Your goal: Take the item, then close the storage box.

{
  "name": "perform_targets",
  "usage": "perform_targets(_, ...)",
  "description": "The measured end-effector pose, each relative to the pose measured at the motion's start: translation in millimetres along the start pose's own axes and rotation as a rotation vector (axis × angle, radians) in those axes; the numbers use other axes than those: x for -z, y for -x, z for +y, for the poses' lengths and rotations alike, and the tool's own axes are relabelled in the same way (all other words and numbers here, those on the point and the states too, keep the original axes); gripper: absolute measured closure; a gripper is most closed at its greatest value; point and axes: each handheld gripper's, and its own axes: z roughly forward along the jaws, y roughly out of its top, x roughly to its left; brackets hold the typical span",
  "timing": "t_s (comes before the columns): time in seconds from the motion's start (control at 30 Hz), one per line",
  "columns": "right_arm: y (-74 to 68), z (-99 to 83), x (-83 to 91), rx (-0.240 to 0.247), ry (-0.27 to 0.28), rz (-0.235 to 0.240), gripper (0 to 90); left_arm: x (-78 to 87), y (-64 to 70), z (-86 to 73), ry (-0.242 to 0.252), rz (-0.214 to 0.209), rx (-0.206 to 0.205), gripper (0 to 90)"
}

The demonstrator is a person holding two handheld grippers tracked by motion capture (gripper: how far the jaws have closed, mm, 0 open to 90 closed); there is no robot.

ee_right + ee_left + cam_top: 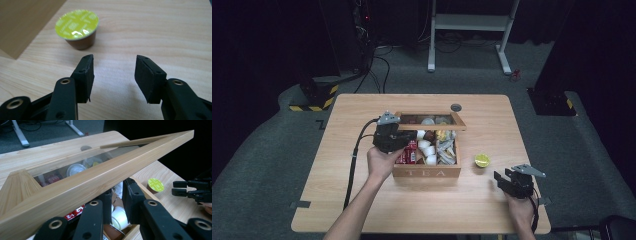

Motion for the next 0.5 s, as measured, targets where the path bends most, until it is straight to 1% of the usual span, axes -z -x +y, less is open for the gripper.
perform_targets(0.03,1.1,-2.3,-0.9,-0.006,-0.005,-0.003,49.4,0.0,0.1,-0.1,0.001,0.000,0.003,77.7)
perform_targets(0.27,4.2,-7.7,-2.7,0.002,-0.035,-0.038,48.1,-0.1,0.6,-2.4,0.000,-0.003,0.002,77.7)
perform_targets(0.33,4.4,-8.3,-2.8,0.013,-0.036,-0.053,48.1,-0.2,0.8,-3.1,0.001,-0.003,0.004,77.6)
perform_targets(0.4,4.6,-8.3,-2.8,0.009,-0.037,-0.055,47.8,-0.1,0.6,-3.7,-0.002,-0.003,-0.001,77.6)
perform_targets(0.5,3.2,-8.7,-2.7,0.023,-0.040,-0.070,46.7,0.0,0.4,-3.9,-0.005,-0.005,-0.004,77.7)
